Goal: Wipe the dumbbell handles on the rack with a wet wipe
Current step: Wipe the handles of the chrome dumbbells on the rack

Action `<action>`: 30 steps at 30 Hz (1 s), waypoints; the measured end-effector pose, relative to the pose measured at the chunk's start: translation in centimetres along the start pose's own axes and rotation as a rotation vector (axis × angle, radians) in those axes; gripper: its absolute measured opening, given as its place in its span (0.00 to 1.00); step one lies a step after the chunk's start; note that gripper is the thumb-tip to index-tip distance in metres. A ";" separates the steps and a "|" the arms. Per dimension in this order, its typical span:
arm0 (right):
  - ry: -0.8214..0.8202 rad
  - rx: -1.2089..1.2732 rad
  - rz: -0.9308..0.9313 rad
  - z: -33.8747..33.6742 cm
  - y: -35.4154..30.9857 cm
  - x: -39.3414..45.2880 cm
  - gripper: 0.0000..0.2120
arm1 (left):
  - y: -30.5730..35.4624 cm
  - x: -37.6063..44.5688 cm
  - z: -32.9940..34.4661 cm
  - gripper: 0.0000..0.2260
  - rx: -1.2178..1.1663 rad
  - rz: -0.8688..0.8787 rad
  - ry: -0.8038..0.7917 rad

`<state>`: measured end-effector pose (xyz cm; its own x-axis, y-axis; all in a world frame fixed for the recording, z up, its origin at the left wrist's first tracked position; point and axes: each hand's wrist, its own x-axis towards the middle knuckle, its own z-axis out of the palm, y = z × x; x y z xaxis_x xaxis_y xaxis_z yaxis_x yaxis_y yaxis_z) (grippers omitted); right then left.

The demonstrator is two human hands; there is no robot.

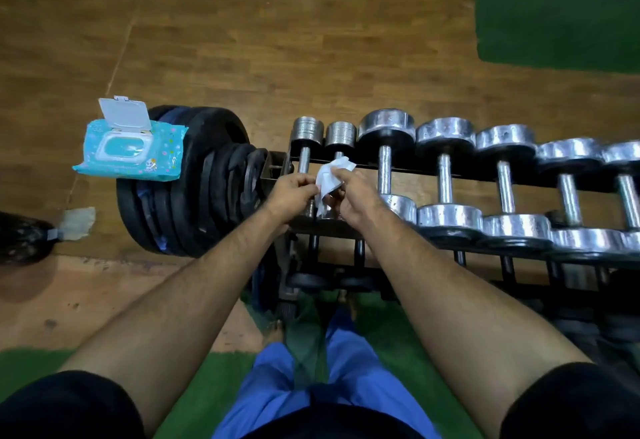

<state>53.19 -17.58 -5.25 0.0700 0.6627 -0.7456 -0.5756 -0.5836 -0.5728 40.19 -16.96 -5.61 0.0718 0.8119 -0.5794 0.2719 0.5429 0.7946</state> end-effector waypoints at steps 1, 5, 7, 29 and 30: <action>-0.009 0.005 0.005 -0.3 -0.3 0.5 0.05 | 0.0 0.1 0.3 0.03 -0.034 -0.026 0.009; -0.027 -0.042 -0.003 -1.0 -1.1 1.7 0.04 | -0.4 0.9 0.8 0.06 -0.025 -0.048 0.200; -0.060 -0.131 -0.018 -1.2 -1.2 2.2 0.08 | -0.5 1.4 0.5 0.06 0.039 -0.020 0.261; -0.132 -0.864 0.016 0.6 -1.6 6.8 0.10 | -0.1 4.8 -1.4 0.12 0.020 0.043 0.416; -0.127 -0.903 0.017 0.7 -1.7 7.0 0.10 | -0.3 4.9 -1.3 0.12 0.007 0.042 0.427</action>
<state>54.10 -11.65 -9.30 -0.0541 0.6664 -0.7436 0.2846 -0.7035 -0.6512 39.21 -12.87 -8.42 -0.3201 0.8501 -0.4181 0.2840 0.5072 0.8137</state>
